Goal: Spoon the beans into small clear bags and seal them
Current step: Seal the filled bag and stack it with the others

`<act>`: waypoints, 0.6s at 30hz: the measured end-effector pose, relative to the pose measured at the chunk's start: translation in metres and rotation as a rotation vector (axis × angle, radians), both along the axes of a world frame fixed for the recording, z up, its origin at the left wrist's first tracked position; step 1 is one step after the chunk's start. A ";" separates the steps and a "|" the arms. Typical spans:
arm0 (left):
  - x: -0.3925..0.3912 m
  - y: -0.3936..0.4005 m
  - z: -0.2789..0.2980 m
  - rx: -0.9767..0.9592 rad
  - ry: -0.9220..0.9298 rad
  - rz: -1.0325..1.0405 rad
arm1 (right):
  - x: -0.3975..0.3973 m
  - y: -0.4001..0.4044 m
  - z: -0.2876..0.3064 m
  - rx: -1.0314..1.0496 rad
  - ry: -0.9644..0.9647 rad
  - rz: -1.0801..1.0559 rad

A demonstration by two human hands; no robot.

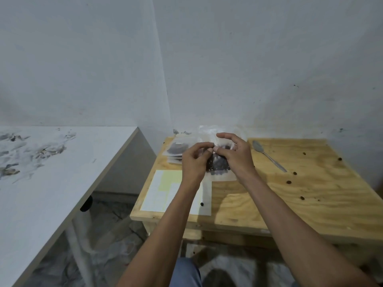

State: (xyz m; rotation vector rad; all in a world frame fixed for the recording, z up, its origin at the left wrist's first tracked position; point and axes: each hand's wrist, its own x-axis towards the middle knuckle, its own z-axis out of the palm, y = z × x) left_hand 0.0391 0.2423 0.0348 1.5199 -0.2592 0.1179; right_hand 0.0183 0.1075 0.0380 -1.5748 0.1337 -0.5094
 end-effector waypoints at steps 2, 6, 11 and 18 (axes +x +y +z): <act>0.001 0.001 0.002 -0.046 0.043 -0.038 | -0.001 -0.002 -0.001 -0.030 0.001 -0.001; 0.002 -0.002 -0.007 -0.070 0.084 -0.027 | 0.002 0.002 -0.006 -0.016 0.027 0.002; 0.008 -0.004 -0.023 -0.089 0.121 0.040 | 0.009 0.007 -0.013 0.001 0.055 -0.015; 0.039 0.018 -0.042 0.043 0.138 0.095 | 0.026 0.013 -0.028 -0.211 0.168 0.091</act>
